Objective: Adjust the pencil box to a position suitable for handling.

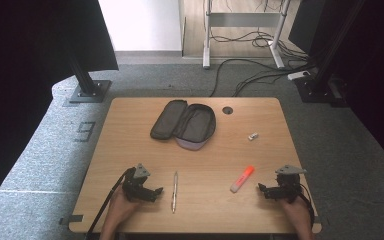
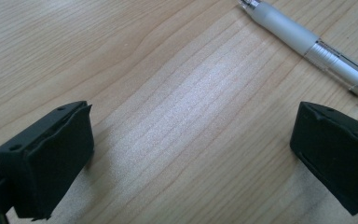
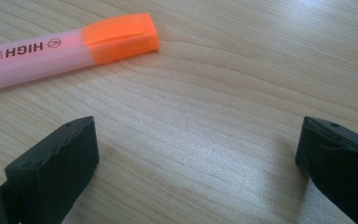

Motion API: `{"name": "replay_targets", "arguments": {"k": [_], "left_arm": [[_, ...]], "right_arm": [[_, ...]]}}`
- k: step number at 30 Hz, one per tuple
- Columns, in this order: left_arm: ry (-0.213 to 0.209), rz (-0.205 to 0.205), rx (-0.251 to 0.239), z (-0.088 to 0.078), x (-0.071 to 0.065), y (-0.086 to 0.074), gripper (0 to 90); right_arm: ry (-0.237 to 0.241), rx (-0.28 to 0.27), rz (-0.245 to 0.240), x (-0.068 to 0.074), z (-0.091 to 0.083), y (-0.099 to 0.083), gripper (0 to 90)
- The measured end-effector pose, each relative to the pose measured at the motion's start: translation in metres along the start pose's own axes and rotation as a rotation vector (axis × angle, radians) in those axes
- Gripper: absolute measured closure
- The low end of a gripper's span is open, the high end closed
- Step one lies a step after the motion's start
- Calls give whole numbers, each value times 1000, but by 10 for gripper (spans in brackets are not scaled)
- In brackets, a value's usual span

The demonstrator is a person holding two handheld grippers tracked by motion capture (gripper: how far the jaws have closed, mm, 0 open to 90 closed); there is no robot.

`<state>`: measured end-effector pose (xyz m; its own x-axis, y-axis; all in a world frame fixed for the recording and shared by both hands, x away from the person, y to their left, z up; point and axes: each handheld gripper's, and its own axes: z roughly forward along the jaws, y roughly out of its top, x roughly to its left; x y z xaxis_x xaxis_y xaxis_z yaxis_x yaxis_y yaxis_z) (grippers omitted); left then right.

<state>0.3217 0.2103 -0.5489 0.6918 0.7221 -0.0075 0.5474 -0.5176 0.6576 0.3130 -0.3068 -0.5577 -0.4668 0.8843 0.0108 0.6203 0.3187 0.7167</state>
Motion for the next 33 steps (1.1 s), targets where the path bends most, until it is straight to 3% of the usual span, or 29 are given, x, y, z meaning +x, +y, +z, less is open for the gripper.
{"name": "replay_targets", "arguments": {"k": [17, 30, 33], "left_arm": [[22, -26, -3, 1, -2, 1, 0], [22, 5, 6, -1, -2, 4, 5], [9, 17, -13, -4, -3, 9, 11]], "right_arm": [[10, 0, -8, 1, 0, 0, 0], [10, 0, -9, 1, 0, 0, 0], [10, 1, -8, 1, 0, 0, 0]]}}
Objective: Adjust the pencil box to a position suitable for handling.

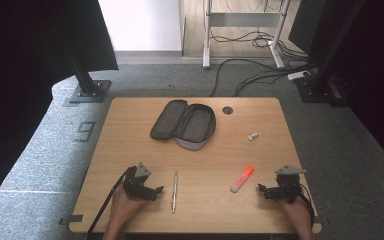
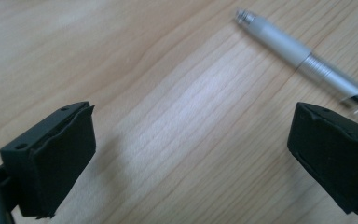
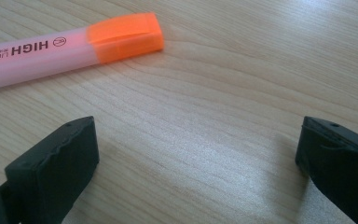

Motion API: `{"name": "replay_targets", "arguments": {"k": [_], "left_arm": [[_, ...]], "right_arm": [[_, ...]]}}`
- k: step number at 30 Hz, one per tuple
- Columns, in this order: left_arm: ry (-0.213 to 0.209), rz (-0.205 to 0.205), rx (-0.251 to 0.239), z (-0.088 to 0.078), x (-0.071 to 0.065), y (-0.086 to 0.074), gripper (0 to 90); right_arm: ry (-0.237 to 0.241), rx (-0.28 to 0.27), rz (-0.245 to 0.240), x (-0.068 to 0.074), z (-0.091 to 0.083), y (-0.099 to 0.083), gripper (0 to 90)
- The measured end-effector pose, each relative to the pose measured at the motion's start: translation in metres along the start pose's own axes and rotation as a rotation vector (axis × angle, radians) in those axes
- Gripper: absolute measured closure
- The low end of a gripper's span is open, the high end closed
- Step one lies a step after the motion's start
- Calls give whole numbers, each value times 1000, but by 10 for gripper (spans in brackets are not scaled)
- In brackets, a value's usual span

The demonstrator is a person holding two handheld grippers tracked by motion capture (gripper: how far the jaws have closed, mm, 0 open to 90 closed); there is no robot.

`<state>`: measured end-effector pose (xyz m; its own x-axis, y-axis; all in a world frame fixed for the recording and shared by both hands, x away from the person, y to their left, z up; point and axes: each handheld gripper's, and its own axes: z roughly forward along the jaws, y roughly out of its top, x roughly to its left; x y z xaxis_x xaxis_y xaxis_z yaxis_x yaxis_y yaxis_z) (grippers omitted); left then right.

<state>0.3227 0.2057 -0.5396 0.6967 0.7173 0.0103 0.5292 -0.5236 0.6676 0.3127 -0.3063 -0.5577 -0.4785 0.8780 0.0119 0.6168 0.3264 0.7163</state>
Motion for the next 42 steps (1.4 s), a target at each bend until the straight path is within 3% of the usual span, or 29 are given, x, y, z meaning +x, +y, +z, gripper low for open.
{"name": "replay_targets", "arguments": {"k": [10, 19, 29, 42], "left_arm": [[-44, -6, -28, -3, 2, 17, 40], [-52, 37, -20, -3, 0, 36, 47], [-83, 35, -27, 0, 6, 51, 65], [-85, 83, -35, 7, 6, 83, 95]], "right_arm": [[0, 0, 0, 0, 0, 0, 0], [0, 0, 0, 0, 0, 0, 0], [0, 0, 0, 0, 0, 0, 0], [0, 0, 0, 0, 0, 0, 0]]}}
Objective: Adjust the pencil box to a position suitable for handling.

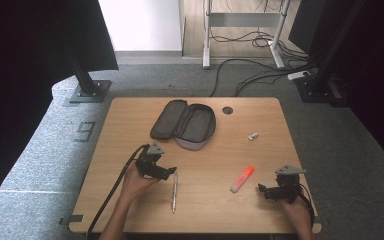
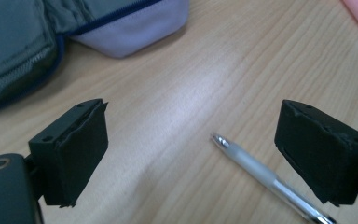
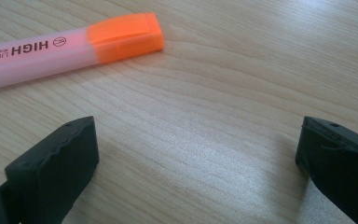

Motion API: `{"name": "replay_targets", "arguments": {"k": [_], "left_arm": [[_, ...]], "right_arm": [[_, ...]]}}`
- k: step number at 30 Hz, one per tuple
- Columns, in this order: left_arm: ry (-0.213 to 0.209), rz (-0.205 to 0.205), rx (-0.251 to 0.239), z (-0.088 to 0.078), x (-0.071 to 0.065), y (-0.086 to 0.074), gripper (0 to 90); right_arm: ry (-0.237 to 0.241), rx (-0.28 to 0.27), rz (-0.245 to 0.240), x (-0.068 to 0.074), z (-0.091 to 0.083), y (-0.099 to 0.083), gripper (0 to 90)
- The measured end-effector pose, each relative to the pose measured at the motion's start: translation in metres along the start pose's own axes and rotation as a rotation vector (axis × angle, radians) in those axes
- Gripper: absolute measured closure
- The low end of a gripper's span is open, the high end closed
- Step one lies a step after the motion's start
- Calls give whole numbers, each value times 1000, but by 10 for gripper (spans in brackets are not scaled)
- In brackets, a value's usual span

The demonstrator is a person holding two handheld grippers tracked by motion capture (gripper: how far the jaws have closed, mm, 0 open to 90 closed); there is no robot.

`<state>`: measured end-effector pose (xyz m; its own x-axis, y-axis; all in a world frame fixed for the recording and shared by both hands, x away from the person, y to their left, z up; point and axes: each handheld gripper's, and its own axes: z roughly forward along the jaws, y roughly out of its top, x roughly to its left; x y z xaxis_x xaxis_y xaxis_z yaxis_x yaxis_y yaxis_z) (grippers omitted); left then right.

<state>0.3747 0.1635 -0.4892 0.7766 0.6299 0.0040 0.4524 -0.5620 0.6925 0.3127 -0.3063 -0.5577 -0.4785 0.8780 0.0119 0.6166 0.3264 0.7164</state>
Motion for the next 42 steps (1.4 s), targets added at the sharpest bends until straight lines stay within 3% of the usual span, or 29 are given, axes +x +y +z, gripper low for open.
{"name": "replay_targets", "arguments": {"k": [8, 14, 17, 21, 25, 27, 31, 42], "left_arm": [[-11, 28, 4, 11, 0, 22, 144], [-43, 19, -6, 18, 3, 32, 158], [-92, -14, -21, 22, 9, 36, 169], [-95, -11, -10, 26, 12, 41, 170], [-122, -37, -35, 27, 17, 46, 180], [-106, -21, -24, 30, 18, 52, 184], [-124, -24, -30, 32, 19, 59, 197], [-125, 15, -1, 52, 17, 83, 243]], "right_arm": [[1, 1, -1, 0, 0, 0, 0], [0, 0, 0, 0, 0, 0, 0], [0, 0, 0, 0, 0, 0, 0], [0, 0, 0, 0, 0, 0, 0], [2, 2, 0, 0, 0, 0, 0], [1, 0, 0, 0, 0, 0, 0], [0, 0, 0, 0, 0, 0, 0], [0, 0, 0, 0, 0, 0, 0]]}}
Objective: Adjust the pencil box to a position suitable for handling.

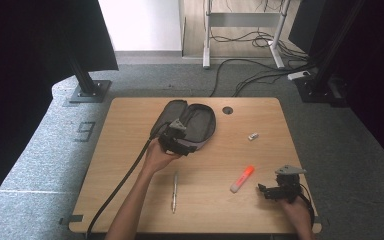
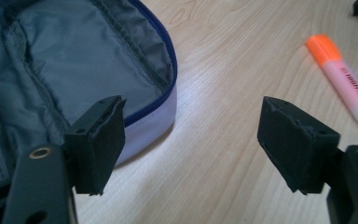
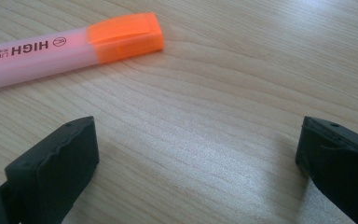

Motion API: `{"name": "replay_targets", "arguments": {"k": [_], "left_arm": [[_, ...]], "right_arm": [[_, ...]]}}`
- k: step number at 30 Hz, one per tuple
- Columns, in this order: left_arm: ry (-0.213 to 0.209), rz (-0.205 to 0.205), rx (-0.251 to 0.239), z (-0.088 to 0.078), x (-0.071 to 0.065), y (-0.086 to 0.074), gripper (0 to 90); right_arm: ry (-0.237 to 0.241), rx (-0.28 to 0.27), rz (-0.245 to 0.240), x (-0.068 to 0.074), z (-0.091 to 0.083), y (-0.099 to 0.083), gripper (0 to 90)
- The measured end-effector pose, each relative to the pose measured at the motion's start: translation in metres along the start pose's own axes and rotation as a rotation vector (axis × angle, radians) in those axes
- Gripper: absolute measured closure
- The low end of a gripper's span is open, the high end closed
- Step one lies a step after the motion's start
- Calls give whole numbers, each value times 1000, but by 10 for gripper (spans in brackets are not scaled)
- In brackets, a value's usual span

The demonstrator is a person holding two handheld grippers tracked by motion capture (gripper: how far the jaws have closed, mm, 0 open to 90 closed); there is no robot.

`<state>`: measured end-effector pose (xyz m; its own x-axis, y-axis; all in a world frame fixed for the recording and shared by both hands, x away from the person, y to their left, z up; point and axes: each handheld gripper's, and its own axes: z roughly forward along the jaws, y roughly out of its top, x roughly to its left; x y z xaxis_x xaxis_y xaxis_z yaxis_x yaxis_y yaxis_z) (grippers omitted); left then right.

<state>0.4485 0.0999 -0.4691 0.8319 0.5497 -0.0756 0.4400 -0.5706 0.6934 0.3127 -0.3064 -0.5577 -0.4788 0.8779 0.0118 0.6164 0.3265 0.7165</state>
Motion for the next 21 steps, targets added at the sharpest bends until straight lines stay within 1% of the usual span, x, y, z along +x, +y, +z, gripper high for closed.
{"name": "replay_targets", "arguments": {"k": [3, 5, 6, 7, 11, 14, 16, 19, 21], "left_arm": [[-7, -1, 5, 6, 2, 5, 251], [0, 8, 15, 10, 2, 9, 264], [-2, 11, 11, 11, 2, 10, 273], [-7, 5, 4, 13, 3, 11, 284], [-6, 6, 3, 18, 7, 14, 325], [-16, 6, -11, 23, 9, 16, 372], [-41, -5, -28, 27, 12, 16, 423], [-50, -10, -29, 30, 14, 15, 456], [-54, -12, -22, 37, 17, 14, 472]], "right_arm": [[0, 0, 0, 0, 0, 0, 0], [0, 0, 0, 0, 0, 0, 0], [0, 0, 0, 0, 0, 0, 0], [0, 0, 0, 0, 0, 0, 0], [0, 0, 0, 0, 0, 0, 0], [0, 0, 0, 0, 0, 0, 0], [0, 0, 0, 0, 0, 0, 0], [0, 0, 0, 0, 0, 0, 0], [0, -1, 0, 0, 0, 0, 0]]}}
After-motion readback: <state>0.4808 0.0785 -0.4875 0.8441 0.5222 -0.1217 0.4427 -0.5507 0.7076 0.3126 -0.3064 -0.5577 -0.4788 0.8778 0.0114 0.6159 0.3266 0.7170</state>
